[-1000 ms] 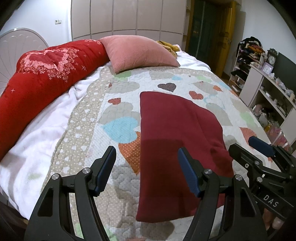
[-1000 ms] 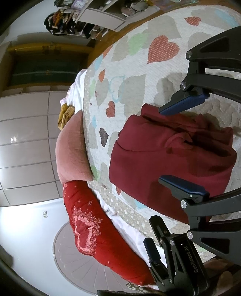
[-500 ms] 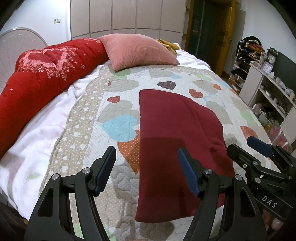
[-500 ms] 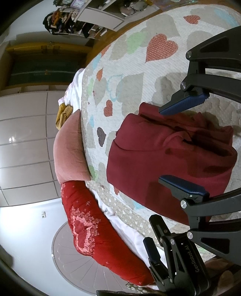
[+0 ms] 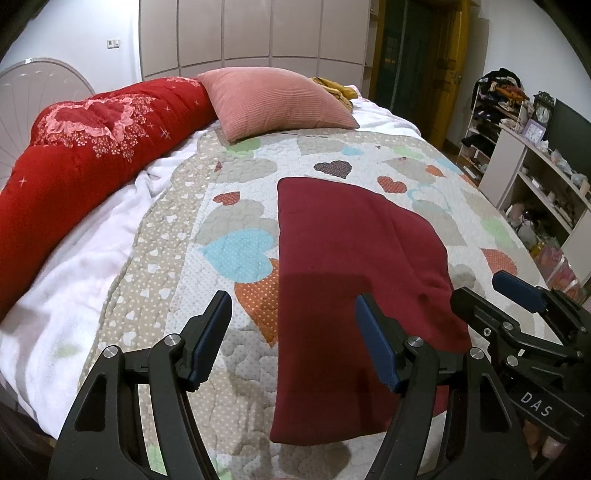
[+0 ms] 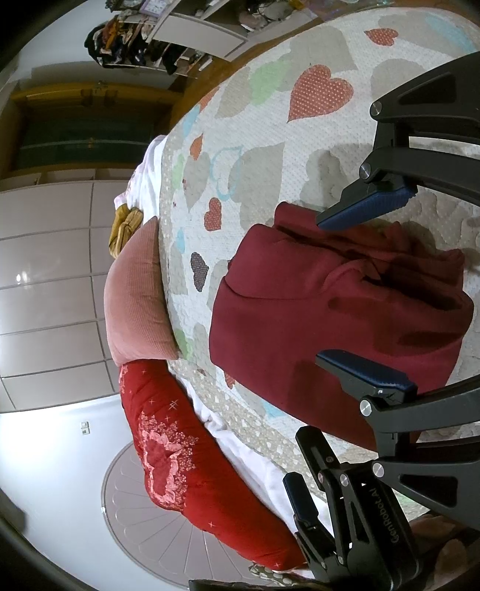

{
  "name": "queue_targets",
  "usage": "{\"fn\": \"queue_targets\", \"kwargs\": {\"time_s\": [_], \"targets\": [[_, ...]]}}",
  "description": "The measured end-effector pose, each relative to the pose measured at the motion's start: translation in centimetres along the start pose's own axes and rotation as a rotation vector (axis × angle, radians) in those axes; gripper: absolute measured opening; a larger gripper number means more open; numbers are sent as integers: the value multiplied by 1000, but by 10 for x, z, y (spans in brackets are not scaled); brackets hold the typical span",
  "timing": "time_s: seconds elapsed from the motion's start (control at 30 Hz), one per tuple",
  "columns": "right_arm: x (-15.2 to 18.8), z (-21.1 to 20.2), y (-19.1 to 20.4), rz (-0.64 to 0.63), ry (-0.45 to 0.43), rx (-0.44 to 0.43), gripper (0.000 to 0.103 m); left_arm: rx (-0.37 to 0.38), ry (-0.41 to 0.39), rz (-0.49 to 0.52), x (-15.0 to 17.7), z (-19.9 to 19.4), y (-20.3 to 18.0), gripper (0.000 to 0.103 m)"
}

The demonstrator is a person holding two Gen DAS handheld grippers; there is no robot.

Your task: Fold small clothes

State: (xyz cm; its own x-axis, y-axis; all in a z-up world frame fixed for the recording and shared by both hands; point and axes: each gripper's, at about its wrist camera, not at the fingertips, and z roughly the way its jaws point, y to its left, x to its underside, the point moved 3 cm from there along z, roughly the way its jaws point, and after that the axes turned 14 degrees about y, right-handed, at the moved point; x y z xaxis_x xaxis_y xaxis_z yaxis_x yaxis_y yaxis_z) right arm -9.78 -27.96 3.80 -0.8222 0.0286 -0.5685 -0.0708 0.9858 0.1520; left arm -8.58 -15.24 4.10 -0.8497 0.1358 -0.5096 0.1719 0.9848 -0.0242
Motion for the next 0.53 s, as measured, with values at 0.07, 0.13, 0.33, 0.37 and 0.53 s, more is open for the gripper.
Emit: {"fn": "queue_targets", "kwargs": {"time_s": [0.07, 0.13, 0.33, 0.37, 0.53], "targets": [[0, 0, 0, 0, 2, -1, 65, 8, 3, -3, 0, 0, 0, 70], [1, 1, 0, 0, 5, -1, 64, 15, 2, -6, 0, 1, 1, 70], [1, 6, 0, 0, 15, -3, 64, 26, -22, -1, -1, 1, 5, 70], [1, 7, -1, 1, 16, -3, 64, 27, -25, 0, -1, 1, 5, 70], [0, 12, -4, 7, 26, -1, 64, 24, -15, -10, -3, 7, 10, 70]]}}
